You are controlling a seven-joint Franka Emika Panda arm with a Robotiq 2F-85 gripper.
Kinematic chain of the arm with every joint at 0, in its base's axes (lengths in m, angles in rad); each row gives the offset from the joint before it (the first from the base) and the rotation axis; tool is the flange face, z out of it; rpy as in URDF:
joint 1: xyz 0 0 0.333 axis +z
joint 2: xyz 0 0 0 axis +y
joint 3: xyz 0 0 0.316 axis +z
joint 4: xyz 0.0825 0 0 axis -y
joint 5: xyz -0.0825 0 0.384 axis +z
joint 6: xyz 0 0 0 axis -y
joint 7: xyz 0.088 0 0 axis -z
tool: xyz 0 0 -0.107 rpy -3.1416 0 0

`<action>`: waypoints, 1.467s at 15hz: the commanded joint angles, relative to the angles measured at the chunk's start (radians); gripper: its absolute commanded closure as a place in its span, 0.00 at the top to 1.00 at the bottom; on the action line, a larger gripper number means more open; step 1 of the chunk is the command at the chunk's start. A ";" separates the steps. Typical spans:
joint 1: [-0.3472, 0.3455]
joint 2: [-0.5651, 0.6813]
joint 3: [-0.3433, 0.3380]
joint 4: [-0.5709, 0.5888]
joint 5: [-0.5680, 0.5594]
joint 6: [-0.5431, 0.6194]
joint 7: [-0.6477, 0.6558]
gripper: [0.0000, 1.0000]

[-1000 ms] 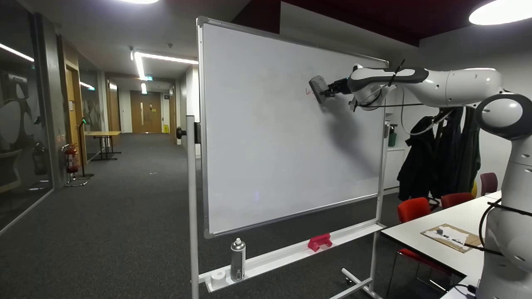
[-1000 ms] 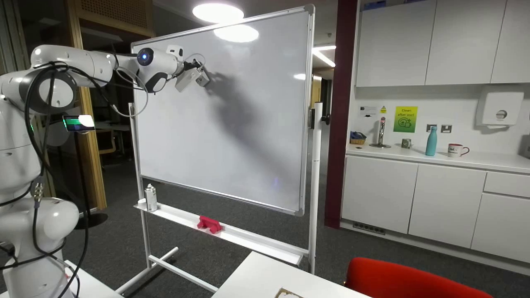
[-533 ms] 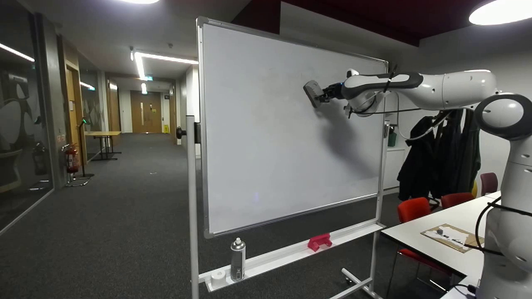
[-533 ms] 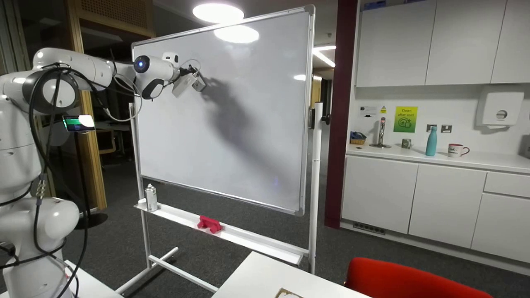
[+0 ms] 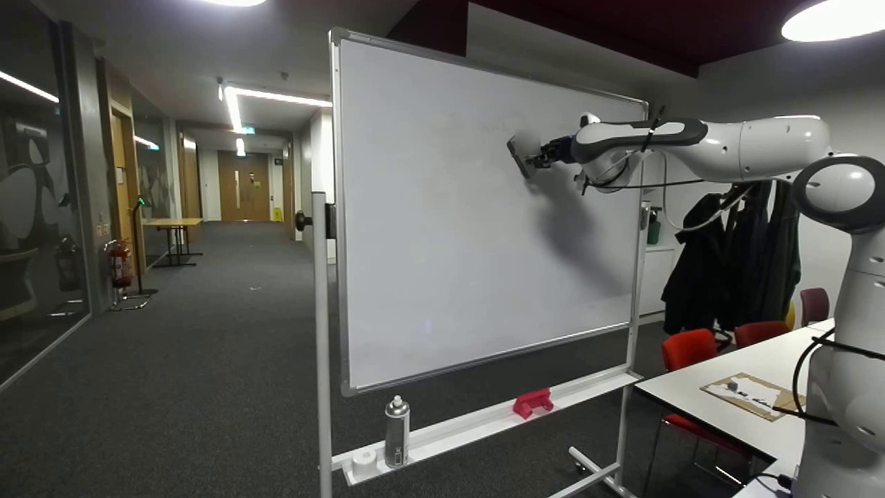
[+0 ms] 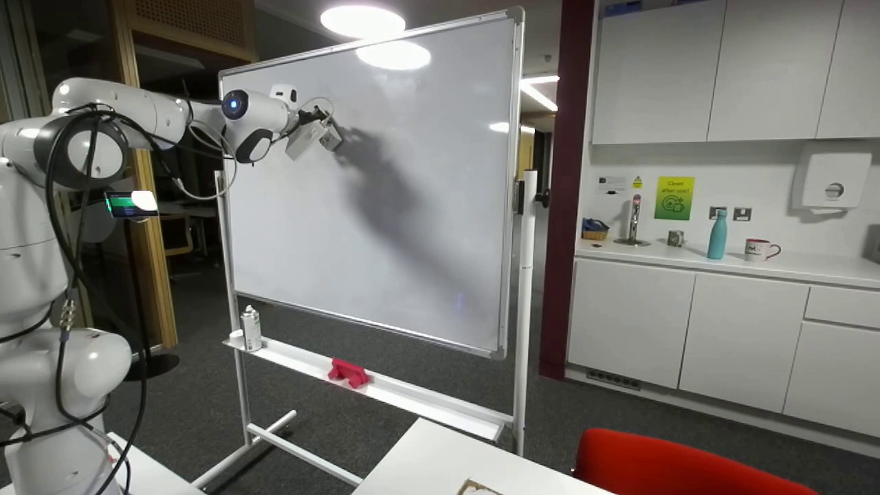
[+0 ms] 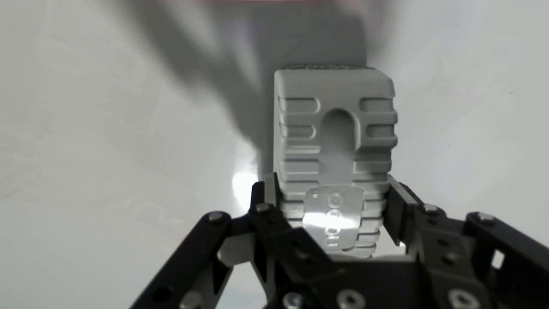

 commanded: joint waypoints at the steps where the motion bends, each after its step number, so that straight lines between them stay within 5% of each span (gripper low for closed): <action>1: -0.017 -0.006 -0.016 0.062 0.007 -0.019 0.039 0.34; 11: -0.004 -0.003 -0.054 0.144 0.008 -0.017 0.101 0.34; 22: 0.022 0.082 -0.014 0.023 -0.055 0.040 0.044 0.34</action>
